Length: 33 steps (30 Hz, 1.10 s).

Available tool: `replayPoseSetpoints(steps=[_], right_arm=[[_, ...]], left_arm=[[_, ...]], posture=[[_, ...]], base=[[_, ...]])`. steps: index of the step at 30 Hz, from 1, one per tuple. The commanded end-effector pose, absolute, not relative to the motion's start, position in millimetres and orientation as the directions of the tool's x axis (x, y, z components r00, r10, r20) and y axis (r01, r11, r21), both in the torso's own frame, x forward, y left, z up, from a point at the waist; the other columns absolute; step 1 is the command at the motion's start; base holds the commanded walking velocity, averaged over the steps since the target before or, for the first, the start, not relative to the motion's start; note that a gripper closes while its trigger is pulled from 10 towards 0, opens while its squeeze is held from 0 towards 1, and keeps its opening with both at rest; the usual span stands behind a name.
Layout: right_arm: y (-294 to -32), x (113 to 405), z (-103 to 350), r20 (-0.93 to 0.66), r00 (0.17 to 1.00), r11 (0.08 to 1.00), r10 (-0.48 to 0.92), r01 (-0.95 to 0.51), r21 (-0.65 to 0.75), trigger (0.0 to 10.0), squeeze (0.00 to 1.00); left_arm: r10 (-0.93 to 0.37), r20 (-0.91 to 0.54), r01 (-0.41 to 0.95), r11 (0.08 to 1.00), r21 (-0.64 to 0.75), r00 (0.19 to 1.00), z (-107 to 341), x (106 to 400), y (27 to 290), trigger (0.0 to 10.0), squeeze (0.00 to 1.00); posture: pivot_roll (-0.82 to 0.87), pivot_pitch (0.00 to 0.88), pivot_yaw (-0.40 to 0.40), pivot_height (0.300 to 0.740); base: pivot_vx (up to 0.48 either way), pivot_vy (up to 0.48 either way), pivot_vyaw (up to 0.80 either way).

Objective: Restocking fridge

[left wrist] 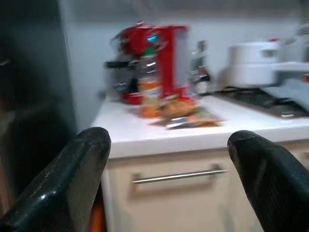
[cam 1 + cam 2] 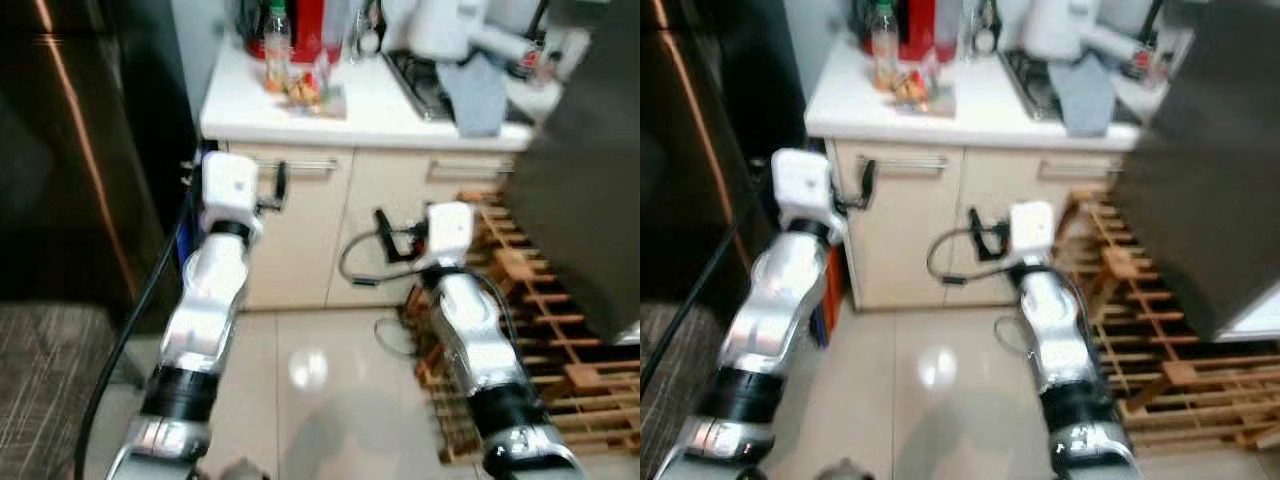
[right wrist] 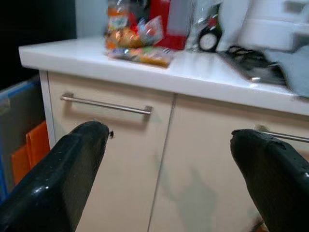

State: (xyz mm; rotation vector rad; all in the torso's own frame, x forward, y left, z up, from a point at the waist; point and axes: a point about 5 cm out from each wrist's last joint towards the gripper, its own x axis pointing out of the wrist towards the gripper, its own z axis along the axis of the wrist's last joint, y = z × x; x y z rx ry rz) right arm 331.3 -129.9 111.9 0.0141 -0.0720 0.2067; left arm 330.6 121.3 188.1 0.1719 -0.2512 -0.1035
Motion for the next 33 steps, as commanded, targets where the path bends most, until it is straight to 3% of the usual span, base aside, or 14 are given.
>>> replayPoseSetpoints(steps=[1, 5, 12, 18, 22, 28, 33], right_arm=[[-117.3, 336.7, 122.4, 0.106, 0.963, 0.969, 0.248, -0.249, -0.005, 10.0, 0.15], [-114.2, 337.1, 123.0, 0.113, 0.962, 0.969, 0.248, -0.249, -0.008, 10.0, 0.16], [-112.3, 336.1, 123.0, 0.132, 0.961, 0.970, 0.241, -0.243, 0.001, 10.0, 0.14], [-125.2, 336.2, 154.6, 0.296, 0.951, 0.995, 0.094, -0.079, -0.061, 10.0, 0.14], [-135.5, 334.2, 153.2, 0.286, 0.958, 0.999, 0.007, 0.002, -0.033, 10.0, 0.14], [-137.4, 329.6, 144.0, 0.257, 0.966, 0.999, -0.013, 0.021, -0.029, 10.0, 0.15], [-134.2, 327.0, 160.1, 0.324, 0.946, 0.999, 0.001, 0.014, -0.043, 10.0, 0.14]], left_arm=[[-0.103, 0.208, 0.062, 0.979, 0.194, 0.973, 180.7, 330.2, 130.1, 10.0, 0.00], [-0.106, 0.207, 0.064, 0.978, 0.198, 0.973, 179.5, 331.7, 130.2, 10.0, 0.00], [-0.161, 0.282, 0.094, 0.967, 0.238, 0.946, 199.6, 341.2, 129.7, 10.0, 0.00], [-0.247, 0.347, 0.134, 0.939, 0.317, 0.905, 216.0, 343.8, 125.0, 10.0, 0.00], [-0.291, 0.365, 0.172, 0.930, 0.323, 0.884, 222.6, 347.7, 119.0, 10.0, 0.00], [-0.309, 0.386, 0.185, 0.927, 0.327, 0.869, 233.8, 356.5, 115.3, 10.0, 0.00], [-0.294, 0.449, 0.158, 0.936, 0.314, 0.844, 256.4, 361.8, 115.1, 10.0, 0.00]], posture=[[0.05, 0.000, -0.079, 0.740], [0.05, 0.000, -0.072, 0.740], [0.05, 0.000, -0.049, 0.740], [0.03, 0.000, -0.027, 0.740], [0.02, 0.000, -0.013, 0.740], [0.00, 0.000, 0.017, 0.740], [-0.03, 0.000, 0.035, 0.740]], base=[[0.480, 0.000, 0.79], [0.480, 0.000, 0.79], [0.480, 0.000, 0.00], [0.480, 0.000, 0.00], [0.480, 0.000, 0.00], [0.480, 0.000, -0.27], [0.480, 0.000, 0.00]])
